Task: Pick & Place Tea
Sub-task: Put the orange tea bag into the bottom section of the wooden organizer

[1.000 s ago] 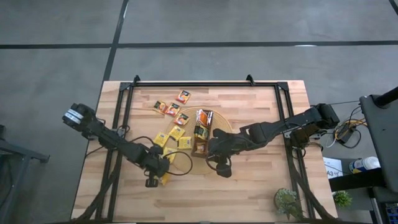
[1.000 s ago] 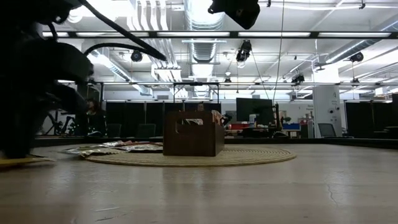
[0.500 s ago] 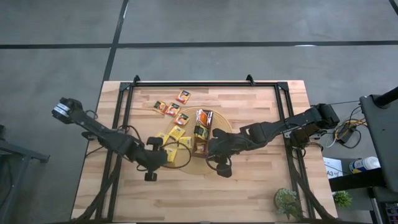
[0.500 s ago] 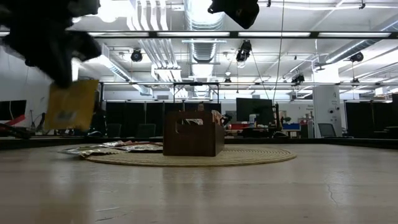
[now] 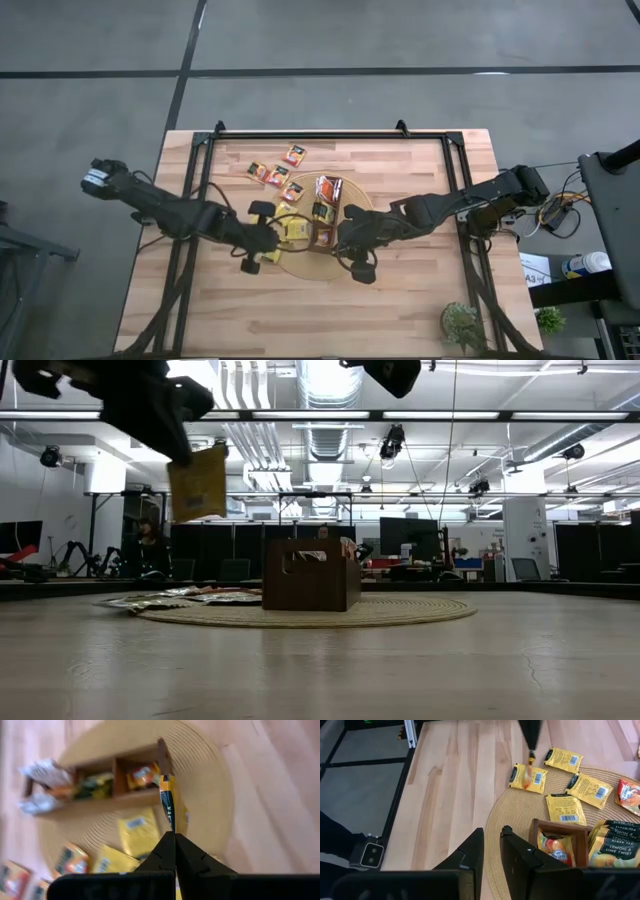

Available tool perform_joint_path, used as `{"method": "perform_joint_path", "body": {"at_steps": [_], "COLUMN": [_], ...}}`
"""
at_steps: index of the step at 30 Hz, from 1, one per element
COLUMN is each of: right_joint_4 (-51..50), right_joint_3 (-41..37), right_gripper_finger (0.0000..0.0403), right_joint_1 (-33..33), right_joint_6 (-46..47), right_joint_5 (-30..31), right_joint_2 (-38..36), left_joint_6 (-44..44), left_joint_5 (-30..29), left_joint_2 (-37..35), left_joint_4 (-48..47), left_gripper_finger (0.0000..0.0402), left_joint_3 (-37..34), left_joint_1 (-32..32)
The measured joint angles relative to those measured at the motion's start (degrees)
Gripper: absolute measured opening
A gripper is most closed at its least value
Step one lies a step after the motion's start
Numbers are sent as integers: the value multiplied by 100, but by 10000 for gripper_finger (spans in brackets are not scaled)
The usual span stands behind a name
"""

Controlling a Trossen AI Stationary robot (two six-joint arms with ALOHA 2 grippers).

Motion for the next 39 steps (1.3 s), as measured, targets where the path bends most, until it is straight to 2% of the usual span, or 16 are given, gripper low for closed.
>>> {"method": "perform_joint_path", "body": {"at_steps": [10, 13, 17, 25, 39], "right_joint_4": [-329, -563, -878, -916, -868], "right_joint_3": [11, 11, 11, 11, 11], "right_gripper_finger": [59, 57, 57, 56, 56], "right_joint_1": [0, 0, 2, 4, 2], "right_joint_6": [67, 177, 339, 484, 1103], "right_joint_5": [-12, -86, -132, -686, -724], "right_joint_2": [-93, -168, -298, -676, -1678], "left_joint_6": [2239, 2890, 3311, 4349, 5786], "left_joint_5": [252, 562, 974, 1688, 2093], "left_joint_2": [38, 44, 104, 410, 1028], "left_joint_4": [950, 1166, 1379, 1776, 2204], "left_gripper_finger": [0, 0, 0, 0, 0], "left_joint_3": [0, 0, 0, 0, 63], "left_joint_1": [767, 1001, 1294, 1562, 1701]}}
